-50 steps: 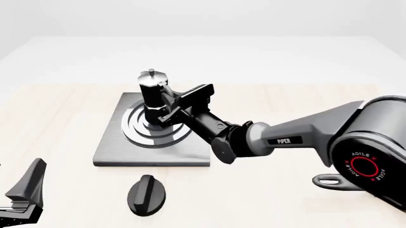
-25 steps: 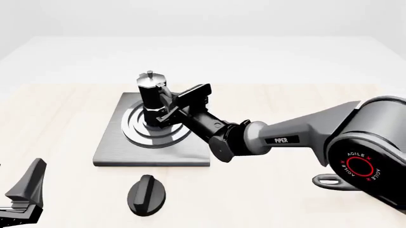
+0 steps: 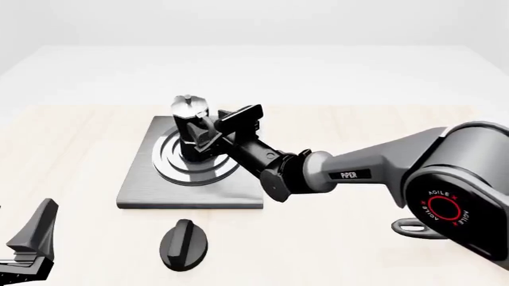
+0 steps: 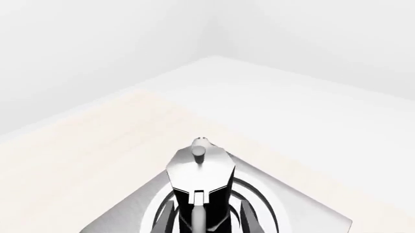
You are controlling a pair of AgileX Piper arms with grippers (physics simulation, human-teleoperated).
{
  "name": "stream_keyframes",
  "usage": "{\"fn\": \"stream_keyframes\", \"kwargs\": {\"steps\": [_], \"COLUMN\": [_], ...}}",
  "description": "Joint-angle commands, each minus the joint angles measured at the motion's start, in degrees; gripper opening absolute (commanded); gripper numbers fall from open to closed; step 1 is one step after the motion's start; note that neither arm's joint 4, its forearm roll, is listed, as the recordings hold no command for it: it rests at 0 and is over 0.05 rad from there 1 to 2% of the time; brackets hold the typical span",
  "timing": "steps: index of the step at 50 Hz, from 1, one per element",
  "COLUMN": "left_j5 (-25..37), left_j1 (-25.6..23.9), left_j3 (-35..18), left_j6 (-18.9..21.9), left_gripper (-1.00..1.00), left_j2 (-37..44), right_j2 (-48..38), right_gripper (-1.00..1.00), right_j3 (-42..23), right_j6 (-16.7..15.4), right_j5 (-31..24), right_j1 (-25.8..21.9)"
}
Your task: Put the moka pot on the stove.
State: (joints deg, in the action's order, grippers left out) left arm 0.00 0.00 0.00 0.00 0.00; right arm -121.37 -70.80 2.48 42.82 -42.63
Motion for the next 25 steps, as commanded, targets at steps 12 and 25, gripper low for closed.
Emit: {"fn": "stream_keyframes", "kwargs": {"steps": [12, 25], "left_j5": [0.00, 0.00], "left_j1": [0.00, 0.00], "left_j3": [0.00, 0.00], "left_j6": [0.00, 0.00], "left_gripper": [1.00, 1.00], "left_j2": [0.00, 0.00], "right_j2": [-0.83, -0.96], "right_gripper": [1.00, 1.00], "right_j3": [-0.78, -0.86], "right_j6": [0.49, 0.57], "right_j5": [-0.44, -0.43], "right_j1": [0.24, 0.32]}}
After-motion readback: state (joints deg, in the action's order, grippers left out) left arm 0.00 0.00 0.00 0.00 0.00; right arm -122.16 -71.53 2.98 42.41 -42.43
